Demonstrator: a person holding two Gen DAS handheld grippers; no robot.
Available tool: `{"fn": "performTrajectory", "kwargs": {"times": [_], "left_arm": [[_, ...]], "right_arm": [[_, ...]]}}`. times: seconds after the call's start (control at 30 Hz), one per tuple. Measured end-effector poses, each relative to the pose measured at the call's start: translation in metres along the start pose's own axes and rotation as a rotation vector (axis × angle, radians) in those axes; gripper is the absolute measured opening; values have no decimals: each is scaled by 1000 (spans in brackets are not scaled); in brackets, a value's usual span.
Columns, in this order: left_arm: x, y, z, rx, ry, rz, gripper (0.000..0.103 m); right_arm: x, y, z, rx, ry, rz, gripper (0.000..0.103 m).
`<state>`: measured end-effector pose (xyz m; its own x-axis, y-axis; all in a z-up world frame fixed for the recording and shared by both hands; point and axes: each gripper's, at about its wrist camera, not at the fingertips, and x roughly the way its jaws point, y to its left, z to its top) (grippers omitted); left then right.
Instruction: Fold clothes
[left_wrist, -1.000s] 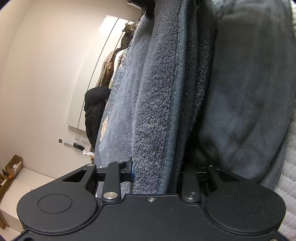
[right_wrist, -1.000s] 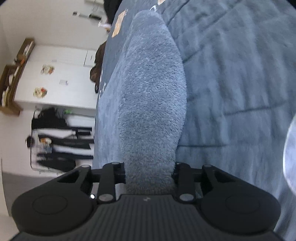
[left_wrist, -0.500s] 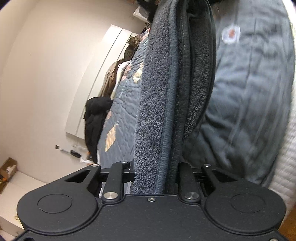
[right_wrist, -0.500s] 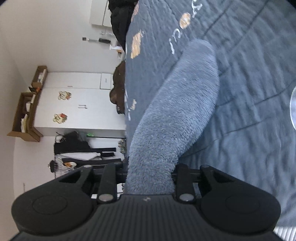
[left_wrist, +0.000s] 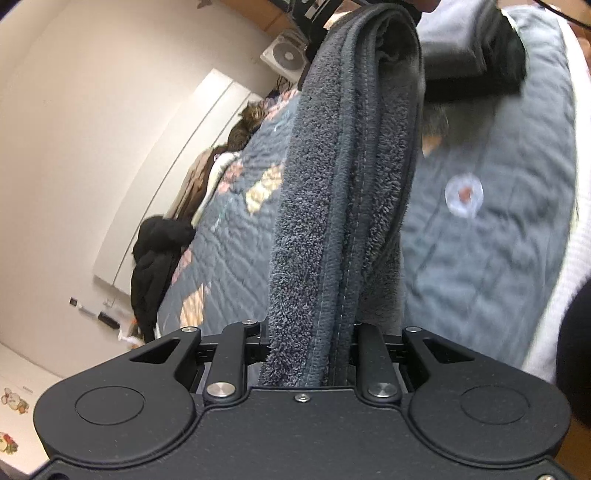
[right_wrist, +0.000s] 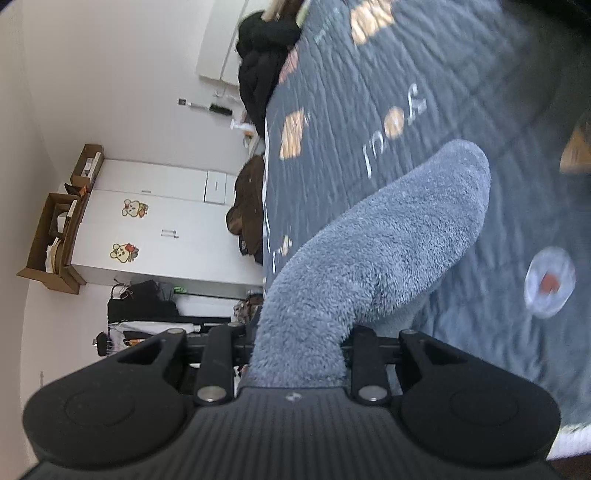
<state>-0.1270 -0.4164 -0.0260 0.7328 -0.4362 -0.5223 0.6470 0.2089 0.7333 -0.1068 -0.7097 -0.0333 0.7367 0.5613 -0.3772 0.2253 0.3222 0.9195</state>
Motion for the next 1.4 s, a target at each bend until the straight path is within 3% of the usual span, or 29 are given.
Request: {"fn": "performTrajectory", "kwargs": {"times": [0.23,0.47,0.63,0.8,0.97,1.03,1.1,1.17,1.4], "left_arm": [[40,27,106,8,-92,41,21],[72,51,254,72,-298,230,21],[93,6,339,155,-446,314,21],[129,-118,355,335,-478,202,21],[159,-232,326,448,-424,4,21],[163,-252,317,456,-432,5,21],[165,-258,316,437,-438,8,21],[164,-252,320,413,-439,23,21],[141,-235,348,326,-472,60,21]], "right_arm": [[-79,38,88,-99,-120,-28,26],[-198,81,189,-278,-317,-37,26],[-300,59,225,-347,-461,-34,26],[-350,-66,218,-212,-486,-128,26],[-342,-241,181,59,-392,-280,26],[-339,-284,161,111,-407,-254,26],[-340,-303,146,120,-444,-187,26],[-343,-298,146,105,-458,-176,26],[-377,-237,163,-36,-509,-177,24]]}}
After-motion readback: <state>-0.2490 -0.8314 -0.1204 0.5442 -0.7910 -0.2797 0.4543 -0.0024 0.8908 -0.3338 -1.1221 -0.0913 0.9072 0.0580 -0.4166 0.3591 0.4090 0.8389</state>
